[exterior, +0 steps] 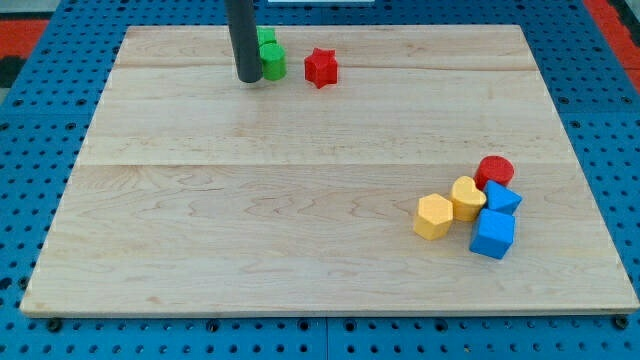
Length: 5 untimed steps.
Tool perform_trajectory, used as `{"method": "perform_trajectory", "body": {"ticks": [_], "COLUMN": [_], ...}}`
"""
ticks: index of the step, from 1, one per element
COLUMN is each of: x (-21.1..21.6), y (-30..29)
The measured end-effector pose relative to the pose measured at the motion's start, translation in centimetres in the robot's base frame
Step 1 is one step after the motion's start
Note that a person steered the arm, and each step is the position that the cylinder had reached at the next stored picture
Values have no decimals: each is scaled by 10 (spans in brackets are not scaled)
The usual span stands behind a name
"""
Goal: Push the green star down and slightly left
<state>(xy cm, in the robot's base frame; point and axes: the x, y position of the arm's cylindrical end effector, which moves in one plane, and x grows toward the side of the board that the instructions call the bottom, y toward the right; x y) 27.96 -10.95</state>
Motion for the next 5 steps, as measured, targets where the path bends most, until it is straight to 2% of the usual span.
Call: {"method": "perform_trajectory", "body": {"ticks": [1,2,4,5], "x": [-66,-78,101,140], "y": [-41,45,111,122]}}
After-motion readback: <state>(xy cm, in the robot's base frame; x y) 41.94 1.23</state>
